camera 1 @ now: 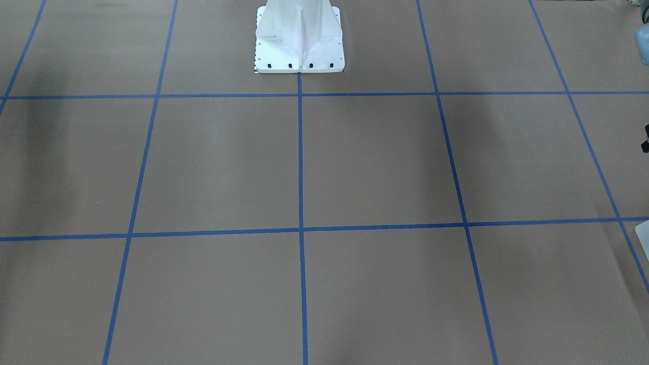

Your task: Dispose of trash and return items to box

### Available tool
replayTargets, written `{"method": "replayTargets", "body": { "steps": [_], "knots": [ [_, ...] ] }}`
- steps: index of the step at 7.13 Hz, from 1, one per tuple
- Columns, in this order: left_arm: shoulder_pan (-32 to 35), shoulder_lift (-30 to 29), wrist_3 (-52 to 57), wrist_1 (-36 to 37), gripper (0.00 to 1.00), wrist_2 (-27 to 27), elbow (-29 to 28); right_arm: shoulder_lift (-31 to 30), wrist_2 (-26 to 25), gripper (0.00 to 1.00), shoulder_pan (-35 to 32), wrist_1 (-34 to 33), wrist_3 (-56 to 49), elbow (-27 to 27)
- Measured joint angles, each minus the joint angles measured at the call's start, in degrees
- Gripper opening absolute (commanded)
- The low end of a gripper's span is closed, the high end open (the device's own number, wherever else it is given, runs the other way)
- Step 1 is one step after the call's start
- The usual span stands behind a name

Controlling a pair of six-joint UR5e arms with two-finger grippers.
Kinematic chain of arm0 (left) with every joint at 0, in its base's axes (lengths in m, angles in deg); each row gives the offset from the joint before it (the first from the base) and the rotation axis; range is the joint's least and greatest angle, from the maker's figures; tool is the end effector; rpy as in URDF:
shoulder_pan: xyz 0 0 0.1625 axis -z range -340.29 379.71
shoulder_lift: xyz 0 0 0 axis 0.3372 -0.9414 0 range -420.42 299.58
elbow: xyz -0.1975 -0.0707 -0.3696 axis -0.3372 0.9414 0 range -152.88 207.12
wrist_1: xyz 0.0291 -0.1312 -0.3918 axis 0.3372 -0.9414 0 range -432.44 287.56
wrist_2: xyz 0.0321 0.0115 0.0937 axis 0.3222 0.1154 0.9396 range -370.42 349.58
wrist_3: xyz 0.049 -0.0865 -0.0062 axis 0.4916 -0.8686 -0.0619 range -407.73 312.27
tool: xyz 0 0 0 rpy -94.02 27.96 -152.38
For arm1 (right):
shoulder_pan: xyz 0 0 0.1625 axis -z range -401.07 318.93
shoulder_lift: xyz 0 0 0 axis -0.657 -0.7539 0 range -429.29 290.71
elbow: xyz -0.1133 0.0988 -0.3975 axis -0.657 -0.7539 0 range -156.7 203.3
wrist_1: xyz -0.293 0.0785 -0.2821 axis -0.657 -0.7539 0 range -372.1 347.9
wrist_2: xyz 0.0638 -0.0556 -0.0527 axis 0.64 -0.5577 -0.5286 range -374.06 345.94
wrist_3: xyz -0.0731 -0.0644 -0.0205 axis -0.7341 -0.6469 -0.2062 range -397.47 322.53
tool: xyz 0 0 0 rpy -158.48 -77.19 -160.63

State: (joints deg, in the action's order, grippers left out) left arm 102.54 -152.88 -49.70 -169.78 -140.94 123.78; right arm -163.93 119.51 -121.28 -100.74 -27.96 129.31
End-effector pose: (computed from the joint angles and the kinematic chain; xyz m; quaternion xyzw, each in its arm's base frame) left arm -0.0029 -0.5270 0.5694 0.1065 0.3524 0.0916 0.9253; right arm -0.0150 -0.4674 0.5571 0.0396 -0.3809 -0.0435 0.9227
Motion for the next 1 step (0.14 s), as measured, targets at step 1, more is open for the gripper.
{"method": "replayTargets", "body": {
  "steps": [1],
  "knots": [
    [0.37,-0.69,0.03,0.01,0.98,-0.02,0.94,-0.19,0.01,1.0,-0.02,0.03,0.09,-0.04]
  ]
}}
